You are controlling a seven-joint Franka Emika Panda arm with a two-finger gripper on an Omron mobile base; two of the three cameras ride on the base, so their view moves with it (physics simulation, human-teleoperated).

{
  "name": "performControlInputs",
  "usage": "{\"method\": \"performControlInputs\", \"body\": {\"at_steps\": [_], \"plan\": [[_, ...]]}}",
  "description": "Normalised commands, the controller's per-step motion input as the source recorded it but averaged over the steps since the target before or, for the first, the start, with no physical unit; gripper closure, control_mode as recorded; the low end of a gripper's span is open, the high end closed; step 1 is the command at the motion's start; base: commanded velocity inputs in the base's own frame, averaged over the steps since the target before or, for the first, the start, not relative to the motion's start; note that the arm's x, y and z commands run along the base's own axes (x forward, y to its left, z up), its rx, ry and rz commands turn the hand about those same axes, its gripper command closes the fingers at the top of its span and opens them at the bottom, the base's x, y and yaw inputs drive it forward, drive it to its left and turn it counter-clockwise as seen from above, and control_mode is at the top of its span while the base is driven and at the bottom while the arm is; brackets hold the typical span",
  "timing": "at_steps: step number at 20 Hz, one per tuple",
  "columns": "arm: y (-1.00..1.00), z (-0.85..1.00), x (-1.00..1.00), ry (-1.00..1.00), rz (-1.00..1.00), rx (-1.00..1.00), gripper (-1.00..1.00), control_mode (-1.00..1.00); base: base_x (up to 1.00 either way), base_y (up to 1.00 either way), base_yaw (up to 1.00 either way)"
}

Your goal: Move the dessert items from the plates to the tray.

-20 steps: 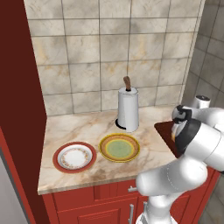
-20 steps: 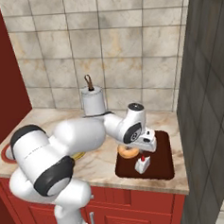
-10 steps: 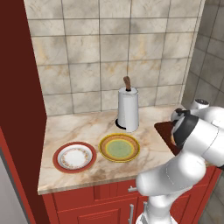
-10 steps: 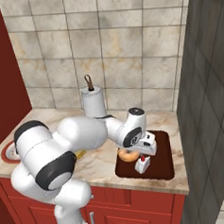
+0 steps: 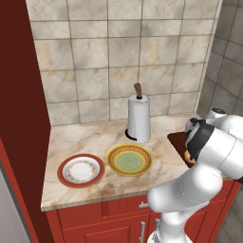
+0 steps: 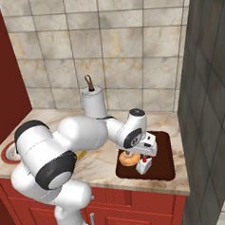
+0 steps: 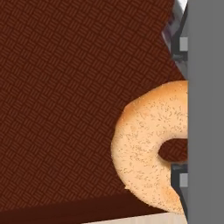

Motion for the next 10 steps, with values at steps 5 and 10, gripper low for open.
{"method": "performControlInputs", "body": {"at_steps": [5, 10], "plan": [[-0.01, 0.24, 0.00, 0.00, 0.00, 0.00, -1.00, -1.00, 0.00, 0.00, 0.00], [0.09, 0.62, -0.05, 0.00, 0.00, 0.00, -1.00, -1.00, 0.00, 0.00, 0.00]]}}
